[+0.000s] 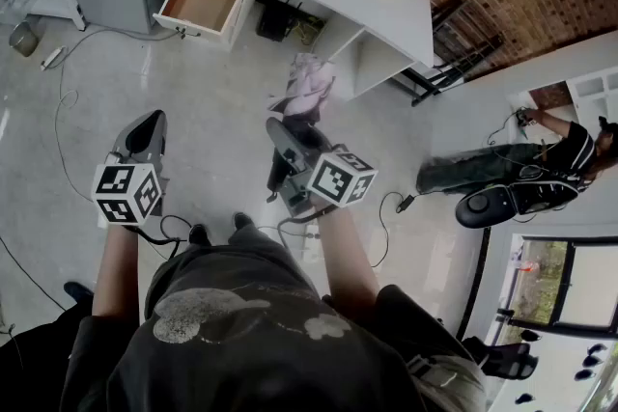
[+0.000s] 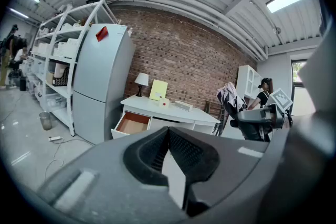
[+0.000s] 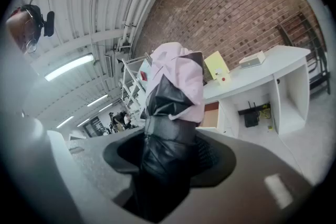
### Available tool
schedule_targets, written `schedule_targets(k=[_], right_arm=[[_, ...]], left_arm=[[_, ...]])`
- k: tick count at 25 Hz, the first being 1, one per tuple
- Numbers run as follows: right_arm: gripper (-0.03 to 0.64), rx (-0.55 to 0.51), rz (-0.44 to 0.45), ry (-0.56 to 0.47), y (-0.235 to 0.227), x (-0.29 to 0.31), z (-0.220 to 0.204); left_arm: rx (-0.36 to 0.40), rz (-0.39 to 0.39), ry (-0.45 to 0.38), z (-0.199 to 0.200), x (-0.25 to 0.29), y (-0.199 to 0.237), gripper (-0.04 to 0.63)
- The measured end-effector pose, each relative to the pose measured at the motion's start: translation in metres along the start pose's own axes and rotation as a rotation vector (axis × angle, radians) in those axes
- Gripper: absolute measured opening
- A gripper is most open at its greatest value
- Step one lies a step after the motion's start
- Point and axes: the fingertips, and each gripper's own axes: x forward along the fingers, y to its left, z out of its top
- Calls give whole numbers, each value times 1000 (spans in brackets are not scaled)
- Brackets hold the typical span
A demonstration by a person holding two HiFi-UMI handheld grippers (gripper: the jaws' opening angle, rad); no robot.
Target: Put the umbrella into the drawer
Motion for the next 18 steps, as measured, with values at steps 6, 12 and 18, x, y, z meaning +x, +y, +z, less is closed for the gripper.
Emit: schedule_targets(k=[6,12,18], right_arm=[[242,-26,46,-22,8,-4,8],[242,-2,-30,-78,-15,-30,8],[242,25,-117,-146,-17,-82,5]], left_arm=[[3,-1,-6,-2,2,-16,11],[60,-90,-12,6,27,-41,11],[90,-191,-5,14,31,-79,11]])
